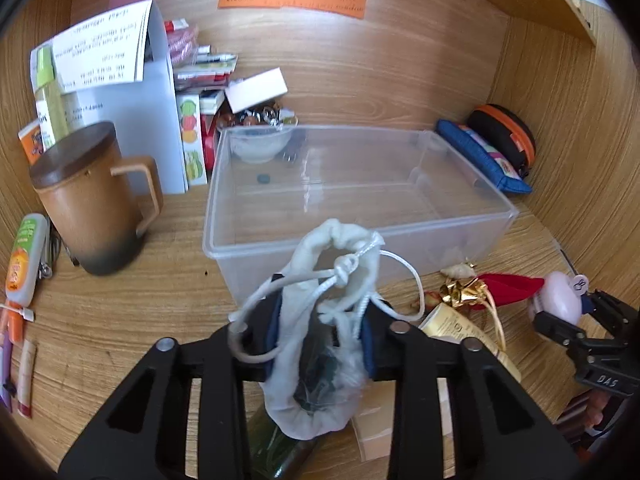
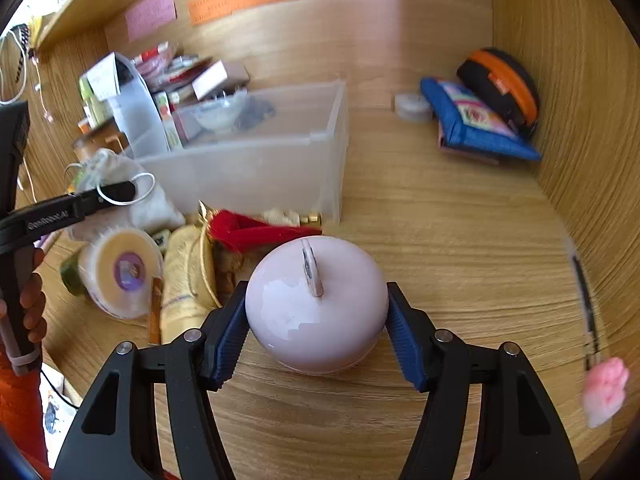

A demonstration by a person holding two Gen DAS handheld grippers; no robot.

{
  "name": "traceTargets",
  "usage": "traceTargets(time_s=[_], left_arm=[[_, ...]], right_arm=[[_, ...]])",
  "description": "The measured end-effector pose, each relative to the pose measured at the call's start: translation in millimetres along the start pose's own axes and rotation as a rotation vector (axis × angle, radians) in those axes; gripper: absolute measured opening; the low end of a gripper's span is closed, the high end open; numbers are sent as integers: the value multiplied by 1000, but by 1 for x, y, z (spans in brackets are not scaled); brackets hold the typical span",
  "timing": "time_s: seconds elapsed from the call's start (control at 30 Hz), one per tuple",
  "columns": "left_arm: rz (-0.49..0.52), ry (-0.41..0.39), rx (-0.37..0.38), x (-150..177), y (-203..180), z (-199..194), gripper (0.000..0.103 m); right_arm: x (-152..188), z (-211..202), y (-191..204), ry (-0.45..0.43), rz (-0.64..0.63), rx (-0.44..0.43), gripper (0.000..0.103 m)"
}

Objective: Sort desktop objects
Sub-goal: 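Grasp the white drawstring pouch with the left gripper while the right gripper grasps the pink round container, then carry the white pouch and pink container over the clear plastic box with both grippers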

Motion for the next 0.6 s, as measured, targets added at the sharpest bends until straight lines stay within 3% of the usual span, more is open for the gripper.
traceTargets(time_s=[0.13, 0.6], left_arm=[[2, -18, 10, -6, -2, -6, 21], [34, -106, -4, -26, -4, -42, 20]], right_arm=[[-6, -16, 1, -37, 4, 3, 61], [-21, -38, 8, -99, 8, -17, 61]])
Point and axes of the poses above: each gripper's, at about its wrist camera, not at the fingertips, and z roughly the way its jaws point, y to its left, x to its underside, the point moved 8 cm from there along z, roughly the way its jaws point, and after that the axes turned 5 degrees about y, right-handed, at the moved point
